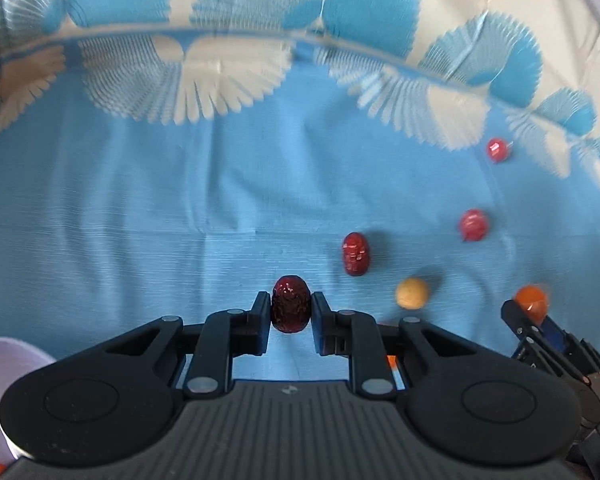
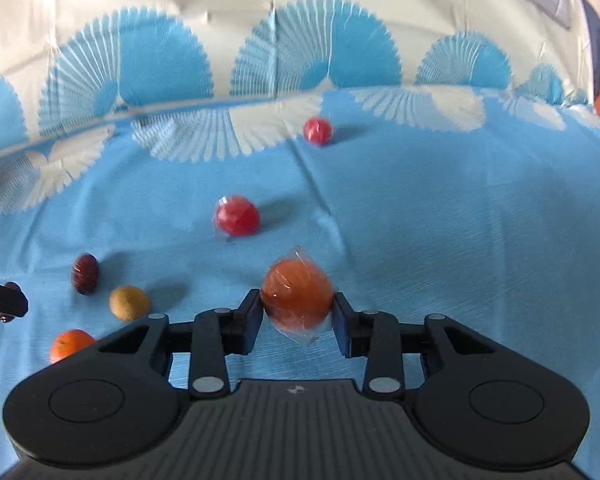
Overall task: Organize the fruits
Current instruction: 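Grasp a red date with the left tool while the right tool grasps a wrapped orange, then move both held fruits over the plate and open both tools to release them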
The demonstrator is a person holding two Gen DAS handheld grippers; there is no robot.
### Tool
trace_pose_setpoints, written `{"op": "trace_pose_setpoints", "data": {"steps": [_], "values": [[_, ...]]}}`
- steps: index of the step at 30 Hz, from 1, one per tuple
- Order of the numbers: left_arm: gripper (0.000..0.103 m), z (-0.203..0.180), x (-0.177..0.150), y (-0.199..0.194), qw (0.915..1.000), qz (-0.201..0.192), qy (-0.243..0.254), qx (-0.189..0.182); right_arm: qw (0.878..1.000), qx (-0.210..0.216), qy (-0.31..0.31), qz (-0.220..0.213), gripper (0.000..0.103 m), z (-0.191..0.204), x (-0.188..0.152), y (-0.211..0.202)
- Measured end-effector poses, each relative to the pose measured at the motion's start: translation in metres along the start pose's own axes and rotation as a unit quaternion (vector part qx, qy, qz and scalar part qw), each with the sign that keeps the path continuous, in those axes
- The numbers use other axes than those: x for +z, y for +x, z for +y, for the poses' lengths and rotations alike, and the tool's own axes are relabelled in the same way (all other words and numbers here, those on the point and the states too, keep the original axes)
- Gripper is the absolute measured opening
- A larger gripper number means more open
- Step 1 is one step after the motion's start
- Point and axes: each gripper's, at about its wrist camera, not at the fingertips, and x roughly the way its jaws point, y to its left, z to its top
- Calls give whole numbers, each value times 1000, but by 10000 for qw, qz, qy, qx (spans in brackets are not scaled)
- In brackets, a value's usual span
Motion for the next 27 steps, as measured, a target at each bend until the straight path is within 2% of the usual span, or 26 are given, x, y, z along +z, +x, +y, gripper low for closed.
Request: {"op": "trace_pose_setpoints", "data": {"steps": [5, 11, 17, 27], "values": [[23, 7, -23, -56, 9995, -298, 72, 0, 9987, 232, -172, -422, 39, 12, 1, -59], [23, 40, -68, -131, 9986, -510, 96, 59, 9933, 856, -403, -656, 39, 49, -13, -147], [23, 88, -126, -207, 9969, -686, 139, 368, 9859, 1466, -625, -518, 39, 92, -42, -228], [23, 154, -226, -293, 9960, -782, -48, 437, 9654, 2238, -1332, -110, 39, 156, -113, -343]]}}
